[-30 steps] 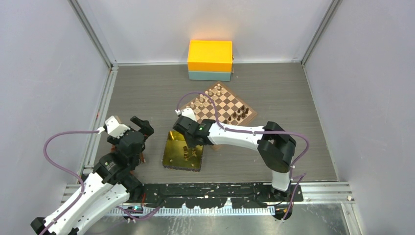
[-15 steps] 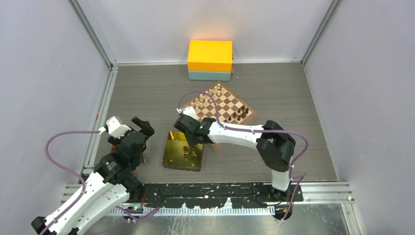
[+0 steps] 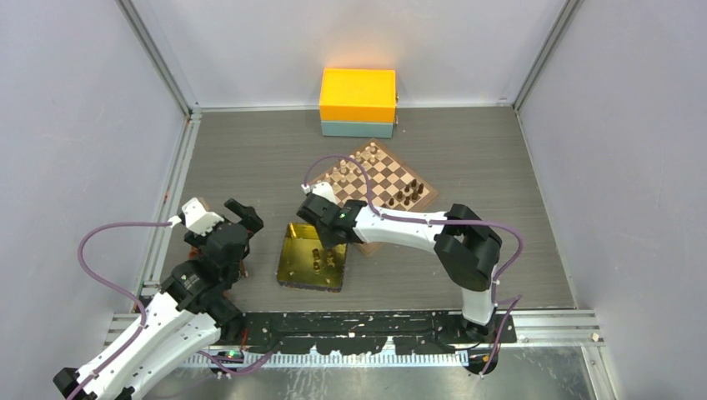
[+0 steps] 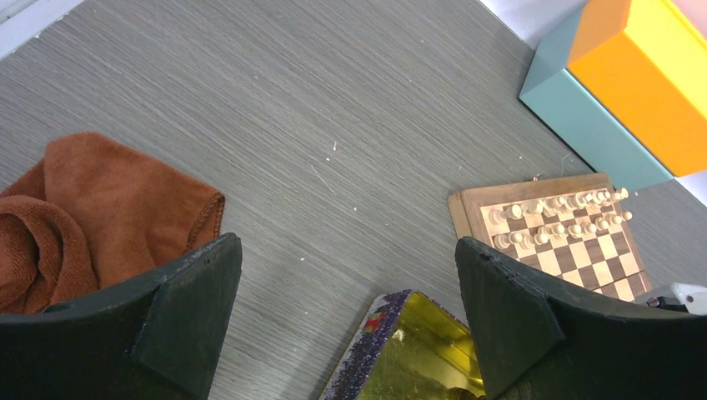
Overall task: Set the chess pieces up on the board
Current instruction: Pick up the chess piece from the storage box.
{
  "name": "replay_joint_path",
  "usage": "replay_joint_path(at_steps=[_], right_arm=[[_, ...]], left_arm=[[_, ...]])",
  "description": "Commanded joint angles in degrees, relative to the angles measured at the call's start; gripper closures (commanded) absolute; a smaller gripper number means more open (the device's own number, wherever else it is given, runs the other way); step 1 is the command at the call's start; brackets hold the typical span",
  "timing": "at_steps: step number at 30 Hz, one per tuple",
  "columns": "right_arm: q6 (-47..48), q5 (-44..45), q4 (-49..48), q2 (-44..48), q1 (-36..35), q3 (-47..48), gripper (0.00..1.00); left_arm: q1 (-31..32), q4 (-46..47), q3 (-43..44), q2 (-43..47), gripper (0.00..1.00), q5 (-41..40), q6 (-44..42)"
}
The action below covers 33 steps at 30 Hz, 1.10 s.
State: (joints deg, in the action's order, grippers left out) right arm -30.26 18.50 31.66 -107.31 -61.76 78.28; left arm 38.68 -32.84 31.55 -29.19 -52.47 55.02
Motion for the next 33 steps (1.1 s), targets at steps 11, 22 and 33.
replay_joint_path(at_steps=[11,22,33], right_arm=[[0.36,-0.05,-1.25,1.15,0.2,1.4,0.99],[1.61,1.51,-1.43,3.52,0.23,1.62,0.99],[2.54,2.23,-1.6,4.95,0.22,2.31,0.99]], left_arm=[[0.25,2.68,-0.17,-0.52,0.0,-2.03,-0.29],[0.26,2.46,-0.04,-0.87,0.0,-1.85,-0.18],[0.25,2.53,0.33,-1.56,0.0,-2.02,-0.27]])
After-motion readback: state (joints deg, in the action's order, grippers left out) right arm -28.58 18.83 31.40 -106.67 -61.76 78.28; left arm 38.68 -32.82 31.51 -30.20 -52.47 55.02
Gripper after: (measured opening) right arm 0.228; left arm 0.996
